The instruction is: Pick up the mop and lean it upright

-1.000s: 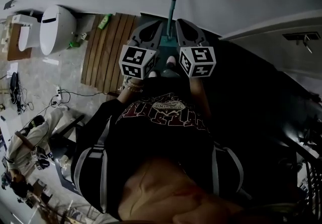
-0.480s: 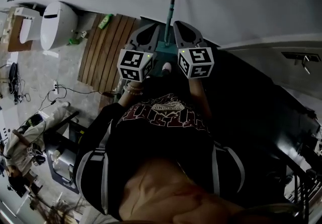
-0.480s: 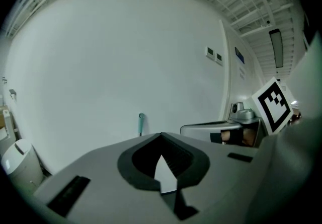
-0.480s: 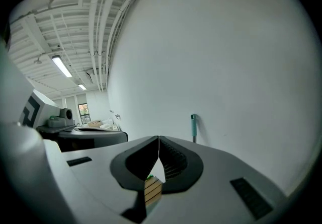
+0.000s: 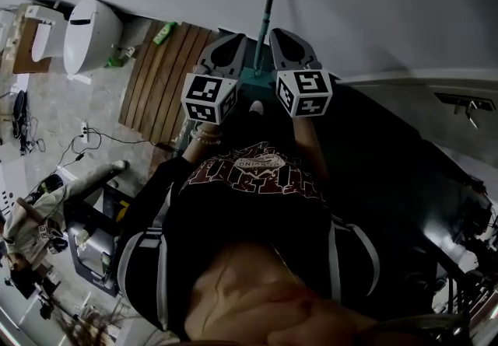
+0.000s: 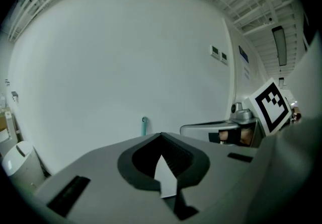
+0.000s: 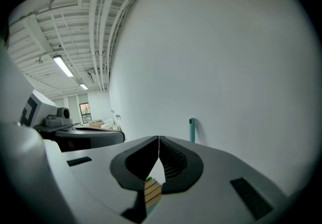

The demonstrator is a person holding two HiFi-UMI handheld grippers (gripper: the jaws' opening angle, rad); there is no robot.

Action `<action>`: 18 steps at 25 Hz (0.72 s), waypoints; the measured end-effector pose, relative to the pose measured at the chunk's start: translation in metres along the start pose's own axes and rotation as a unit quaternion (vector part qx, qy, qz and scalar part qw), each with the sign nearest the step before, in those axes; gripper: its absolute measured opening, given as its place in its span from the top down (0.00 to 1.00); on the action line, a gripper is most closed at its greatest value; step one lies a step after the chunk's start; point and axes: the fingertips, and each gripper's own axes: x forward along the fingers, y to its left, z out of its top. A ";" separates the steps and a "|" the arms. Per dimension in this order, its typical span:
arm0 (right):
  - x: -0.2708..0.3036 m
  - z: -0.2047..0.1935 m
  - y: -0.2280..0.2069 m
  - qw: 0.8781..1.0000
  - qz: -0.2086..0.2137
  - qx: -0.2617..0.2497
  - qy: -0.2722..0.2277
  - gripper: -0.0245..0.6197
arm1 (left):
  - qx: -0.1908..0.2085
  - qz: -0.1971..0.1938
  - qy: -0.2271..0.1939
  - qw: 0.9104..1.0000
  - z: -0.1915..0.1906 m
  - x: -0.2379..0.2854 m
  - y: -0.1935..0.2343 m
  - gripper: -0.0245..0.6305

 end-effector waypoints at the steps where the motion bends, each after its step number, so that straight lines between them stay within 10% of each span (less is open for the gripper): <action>1: 0.003 0.001 -0.002 1.000 -0.003 0.000 0.001 0.93 | 0.002 -0.003 0.000 1.000 0.002 0.003 0.003 0.90; 18: 0.097 0.022 -0.046 0.995 -0.095 0.006 0.010 0.93 | 0.025 -0.098 0.022 0.995 0.031 0.083 0.066 0.90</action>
